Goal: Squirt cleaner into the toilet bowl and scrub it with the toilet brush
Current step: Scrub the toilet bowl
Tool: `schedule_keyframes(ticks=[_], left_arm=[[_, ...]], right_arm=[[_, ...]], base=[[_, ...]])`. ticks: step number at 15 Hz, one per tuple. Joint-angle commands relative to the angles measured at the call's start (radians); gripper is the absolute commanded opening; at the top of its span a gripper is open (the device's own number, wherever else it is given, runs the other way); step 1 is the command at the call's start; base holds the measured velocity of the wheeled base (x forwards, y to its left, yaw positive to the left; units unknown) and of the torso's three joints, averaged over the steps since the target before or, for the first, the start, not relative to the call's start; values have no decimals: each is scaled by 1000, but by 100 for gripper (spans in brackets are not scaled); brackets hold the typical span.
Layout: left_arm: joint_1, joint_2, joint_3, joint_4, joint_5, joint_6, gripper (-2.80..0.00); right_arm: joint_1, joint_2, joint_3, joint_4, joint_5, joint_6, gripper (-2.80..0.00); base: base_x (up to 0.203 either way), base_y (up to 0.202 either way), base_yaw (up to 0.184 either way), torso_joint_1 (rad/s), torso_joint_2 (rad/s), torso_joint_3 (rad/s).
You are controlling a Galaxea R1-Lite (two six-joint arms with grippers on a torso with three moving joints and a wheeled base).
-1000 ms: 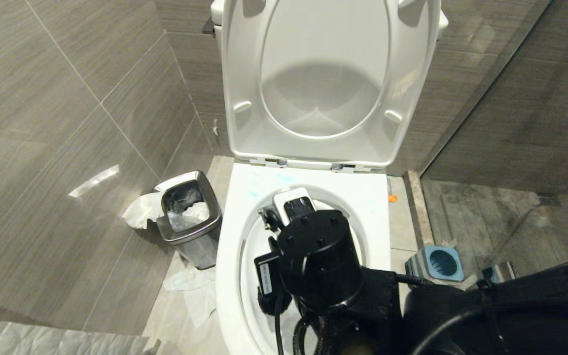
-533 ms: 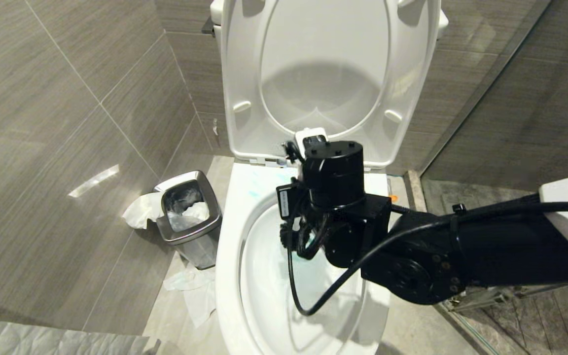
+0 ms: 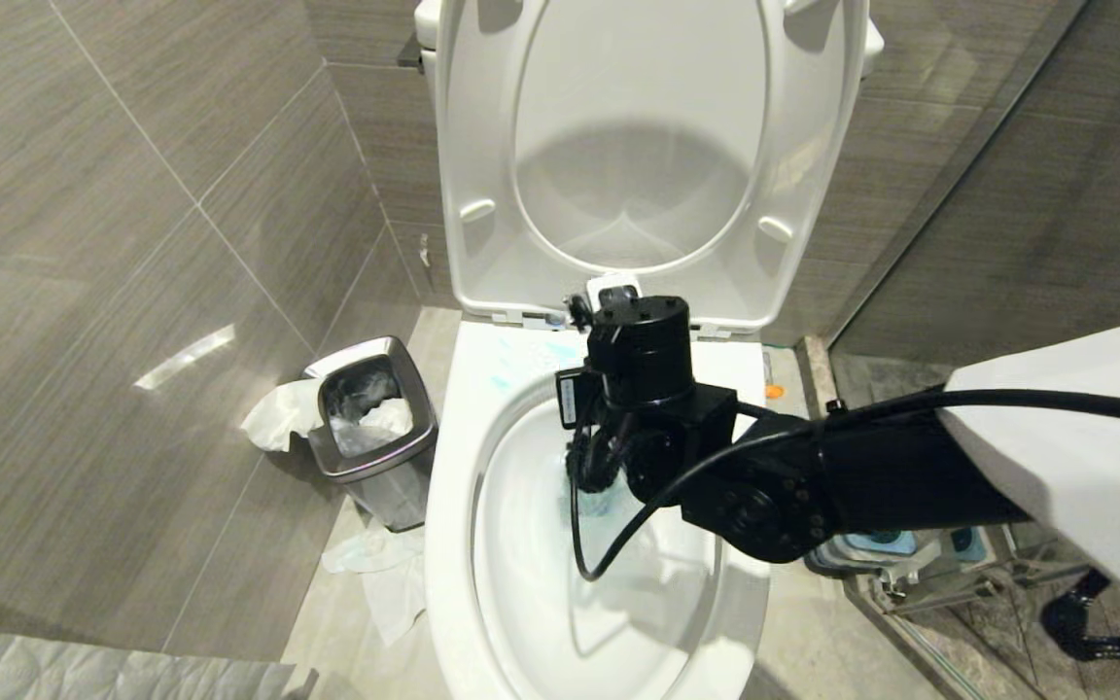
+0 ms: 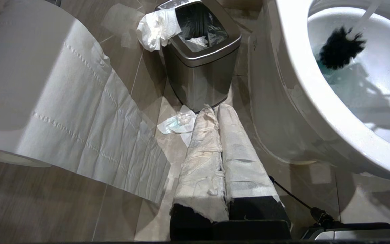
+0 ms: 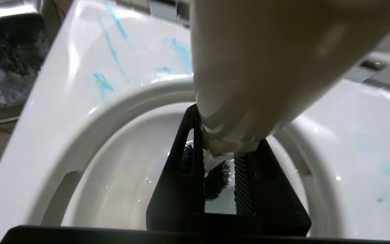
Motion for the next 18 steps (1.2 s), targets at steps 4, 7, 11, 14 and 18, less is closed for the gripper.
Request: schedule_keyframes(ticks=[4, 7, 11, 14, 18], left_arm=[[0, 2, 0, 0, 0, 0, -280], [0, 2, 0, 0, 0, 0, -280], [0, 2, 0, 0, 0, 0, -280], [0, 2, 0, 0, 0, 0, -280], [0, 2, 0, 0, 0, 0, -280]], right_arm=[[-2, 120, -22, -13, -9, 8, -280], [-2, 58, -13, -8, -9, 6, -280], [18, -123, 34, 66, -8, 6, -280], [34, -266, 48, 185, -6, 5, -280], [38, -366, -45, 370, 10, 4, -280]], base=[[0, 0, 0, 0, 0, 0], [0, 0, 0, 0, 0, 0], [0, 0, 0, 0, 0, 0], [0, 0, 0, 0, 0, 0], [0, 0, 0, 0, 0, 0]])
